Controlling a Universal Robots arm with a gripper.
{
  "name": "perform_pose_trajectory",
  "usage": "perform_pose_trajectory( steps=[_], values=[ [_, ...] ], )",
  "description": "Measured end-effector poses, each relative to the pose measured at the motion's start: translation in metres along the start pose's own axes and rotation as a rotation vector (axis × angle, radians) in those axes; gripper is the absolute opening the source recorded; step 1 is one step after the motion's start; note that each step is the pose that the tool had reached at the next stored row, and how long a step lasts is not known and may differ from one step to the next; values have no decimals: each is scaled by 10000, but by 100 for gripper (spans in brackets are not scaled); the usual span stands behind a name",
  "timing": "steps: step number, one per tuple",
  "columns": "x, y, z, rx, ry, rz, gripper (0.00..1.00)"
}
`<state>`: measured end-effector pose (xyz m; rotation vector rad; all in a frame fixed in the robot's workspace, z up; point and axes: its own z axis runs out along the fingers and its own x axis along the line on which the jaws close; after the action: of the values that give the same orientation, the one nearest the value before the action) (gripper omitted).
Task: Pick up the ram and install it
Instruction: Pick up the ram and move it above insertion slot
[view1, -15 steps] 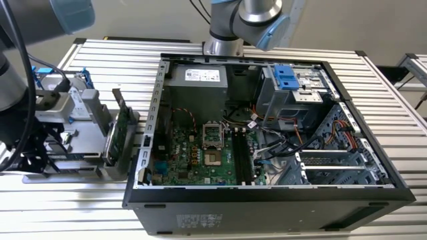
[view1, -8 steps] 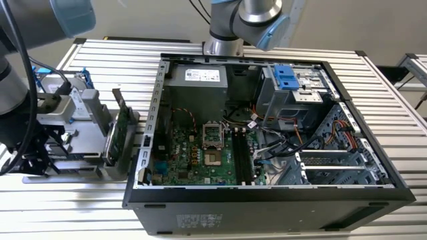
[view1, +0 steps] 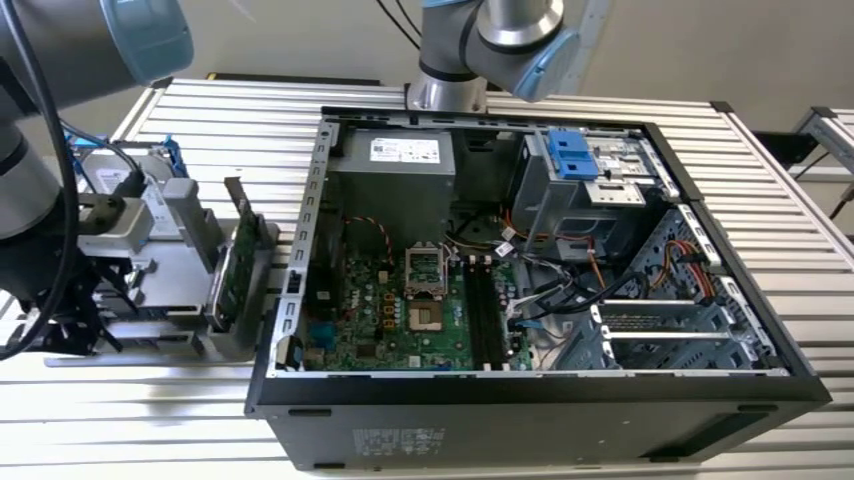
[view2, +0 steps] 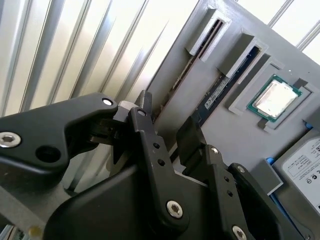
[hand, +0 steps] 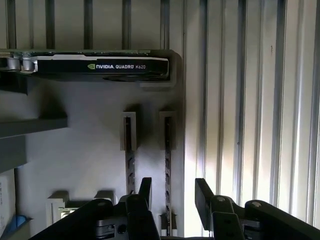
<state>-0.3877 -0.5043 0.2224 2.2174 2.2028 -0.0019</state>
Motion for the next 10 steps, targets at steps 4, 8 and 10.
perform_pose_trajectory(
  steps=[4, 8, 10],
  values=[
    [-3, 0, 31, 0, 0, 0, 100],
    [-4, -1, 67, 1, -2, 0, 100],
    [-3, -1, 86, 0, -2, 0, 100]
  ],
)
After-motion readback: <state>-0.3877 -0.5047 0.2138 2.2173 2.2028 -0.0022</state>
